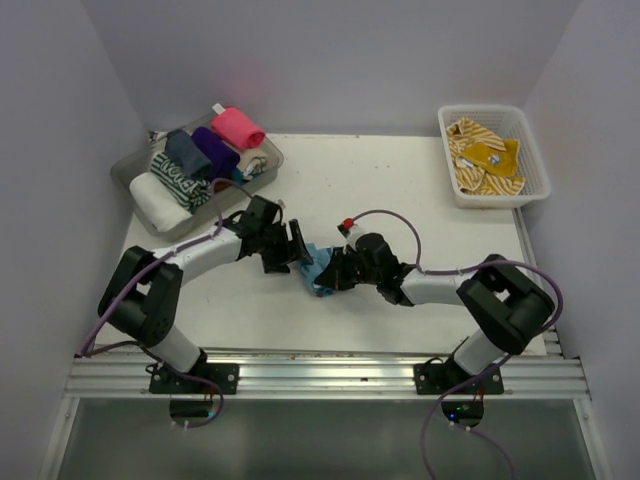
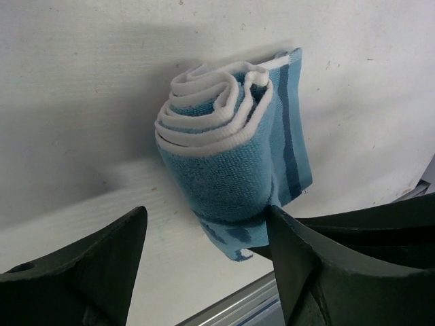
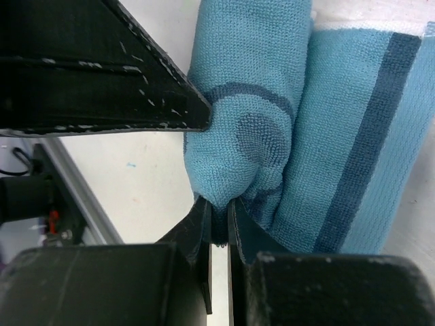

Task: Roll the towels
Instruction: Roll the towel

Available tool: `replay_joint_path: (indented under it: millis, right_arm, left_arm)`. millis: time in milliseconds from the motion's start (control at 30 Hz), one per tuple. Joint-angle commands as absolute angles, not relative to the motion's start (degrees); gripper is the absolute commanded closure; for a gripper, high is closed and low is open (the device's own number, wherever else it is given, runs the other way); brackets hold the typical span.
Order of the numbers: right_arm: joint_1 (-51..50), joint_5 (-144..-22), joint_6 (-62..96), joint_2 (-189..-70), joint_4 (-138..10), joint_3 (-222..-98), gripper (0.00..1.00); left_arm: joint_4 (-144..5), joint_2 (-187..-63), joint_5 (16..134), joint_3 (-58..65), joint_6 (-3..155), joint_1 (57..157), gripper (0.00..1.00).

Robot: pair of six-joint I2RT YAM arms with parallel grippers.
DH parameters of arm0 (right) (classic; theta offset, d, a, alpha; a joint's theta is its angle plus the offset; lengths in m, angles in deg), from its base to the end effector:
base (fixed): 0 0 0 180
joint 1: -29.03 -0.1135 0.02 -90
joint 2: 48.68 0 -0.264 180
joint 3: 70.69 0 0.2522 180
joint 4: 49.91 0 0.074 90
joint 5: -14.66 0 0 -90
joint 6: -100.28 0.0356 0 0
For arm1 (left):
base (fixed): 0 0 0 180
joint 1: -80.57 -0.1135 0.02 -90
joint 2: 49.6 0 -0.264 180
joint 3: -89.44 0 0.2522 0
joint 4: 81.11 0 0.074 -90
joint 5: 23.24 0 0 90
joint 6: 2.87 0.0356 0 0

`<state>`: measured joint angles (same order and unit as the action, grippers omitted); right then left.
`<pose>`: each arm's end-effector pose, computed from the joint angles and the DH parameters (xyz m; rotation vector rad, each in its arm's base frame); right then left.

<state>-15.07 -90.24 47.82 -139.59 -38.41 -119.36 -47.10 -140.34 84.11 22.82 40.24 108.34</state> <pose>0.2120 0.2182 0.1525 -0.3012 2.2775 1.0785 0.2699 -0.1541 0.1827 -0.3405 2.7469 -0.8143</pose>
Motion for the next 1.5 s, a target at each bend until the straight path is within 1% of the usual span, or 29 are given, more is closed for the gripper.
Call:
replay_joint_path:
  millis: [0, 100, 200, 233, 300, 333, 367, 400, 433, 467, 500, 533, 567, 633, 667, 700, 733, 767, 833, 867, 933, 1000, 1100, 1300, 1400, 1467]
  right_arm:
    - [-12.90, -97.66, 52.03, -141.40, -33.26, -117.41, 1.00]
    - [-11.85, -100.30, 53.52, -142.28, -31.06, -116.62, 1.00]
    - [-11.49, -102.15, 54.31, -143.16, -30.71, -116.53, 1.00]
    - [-11.40, -102.76, 54.40, -143.33, -30.71, -116.53, 1.00]
    - [-11.31, -103.20, 54.32, -143.60, -30.97, -116.70, 0.99]
    - [-11.23, -103.20, 53.88, -143.43, -31.76, -116.88, 0.93]
    - [-11.23, -101.90, 53.27, -142.90, -34.55, -117.40, 0.86]
    - [-11.40, -100.32, 50.39, -141.24, -37.62, -118.01, 0.75]
    - [-11.49, -98.74, 49.23, -139.92, -40.78, -118.63, 0.68]
    - [-11.66, -97.07, 48.17, -138.43, -45.60, -119.25, 0.62]
    - [-11.75, -92.96, 45.99, -135.11, -48.26, -119.51, 0.54]
    - [-11.93, -90.75, 44.92, -133.51, -50.98, -120.65, 0.52]
    - [-12.71, -87.94, 43.69, -132.19, -57.10, -121.53, 0.52]
    - [-14.03, -79.77, 40.44, -128.16, -62.50, -123.20, 0.51]
    - [-16.30, -76.69, 39.47, -127.00, -67.57, -125.21, 0.50]
    - [-17.89, -69.61, 37.29, -126.21, -69.80, -126.27, 0.50]
    - [-19.64, -66.06, 36.13, -125.68, -71.99, -127.67, 0.50]
    - [-23.06, -63.24, 34.99, -125.67, -75.67, -130.65, 0.49]
    - [-25.80, -56.66, 32.18, -126.89, -78.24, -133.39, 0.47]
    - [-28.51, -54.27, 31.38, -128.55, -80.00, -135.84, 0.44]
    - [-30.90, -49.45, 29.45, -130.85, -81.15, -137.96, 0.41]
    - [-33.89, -47.14, 27.96, -134.27, -81.86, -140.60, 0.37]
    - [-36.62, -44.50, 26.55, -138.31, -81.42, -143.33, 0.36]
    - [-36.98, -43.53, 26.28, -144.03, -76.24, -143.95, 0.36]
    - [-36.98, -43.27, 27.06, -146.06, -74.40, -143.69, 0.44]
    - [-36.98, -43.00, 27.42, -147.11, -73.25, -143.16, 0.61]
  left_arm:
    - [-52.58, -142.75, 86.36, 22.24, 41.96, 108.34, 0.26]
    - [-53.38, -145.13, 86.45, 21.10, 41.87, 108.43, 0.30]
    - [-54.08, -147.15, 85.67, 20.13, 41.43, 109.13, 0.38]
    - [-54.08, -147.68, 85.49, 19.61, 41.08, 109.22, 0.47]
    - [-54.26, -149.08, 85.40, 19.17, 40.73, 109.48, 0.55]
    - [-54.26, -149.35, 85.40, 18.82, 40.38, 109.48, 0.64]
    - [-54.08, -149.44, 85.31, 18.73, 40.20, 109.66, 0.67]
    - [-53.91, -149.62, 85.05, 18.55, 40.11, 110.01, 0.71]
    - [-53.47, -149.79, 84.87, 18.46, 40.02, 110.10, 0.77]
    - [-52.86, -149.71, 84.78, 18.20, 40.02, 110.19, 0.78]
    - [-52.50, -149.79, 84.61, 18.02, 40.11, 110.45, 0.78]
    - [-51.98, -149.88, 84.52, 17.59, 40.02, 110.62, 0.78]
    - [-51.02, -149.88, 84.34, 17.41, 40.11, 110.63, 0.78]
    - [-50.04, -149.88, 84.17, 16.88, 40.02, 110.80, 0.78]
    - [-49.26, -149.80, 83.99, 16.79, 39.94, 110.89, 0.79]
    - [-48.81, -149.45, 83.64, 16.62, 39.76, 111.06, 0.79]
    - [-48.37, -149.36, 83.38, 16.44, 39.67, 111.07, 0.79]
    - [-47.33, -149.27, 83.20, 16.27, 39.58, 111.15, 0.79]
    - [-46.53, -148.83, 82.67, 15.83, 39.50, 111.42, 0.79]
    - [-45.91, -148.57, 82.50, 15.65, 39.32, 111.50, 0.79]
    - [-45.56, -148.48, 82.23, 15.30, 39.06, 111.77, 0.79]
    - [-45.03, -148.22, 82.23, 15.21, 38.79, 111.94, 0.79]
    - [-44.85, -148.13, 82.41, 15.12, 38.53, 112.12, 0.79]
    - [-44.68, -147.77, 82.67, 15.30, 38.09, 112.21, 0.79]
    - [-44.50, -147.51, 82.67, 15.47, 37.91, 112.12, 0.78]
    - [-44.50, -146.99, 82.76, 15.65, 37.74, 112.12, 0.78]
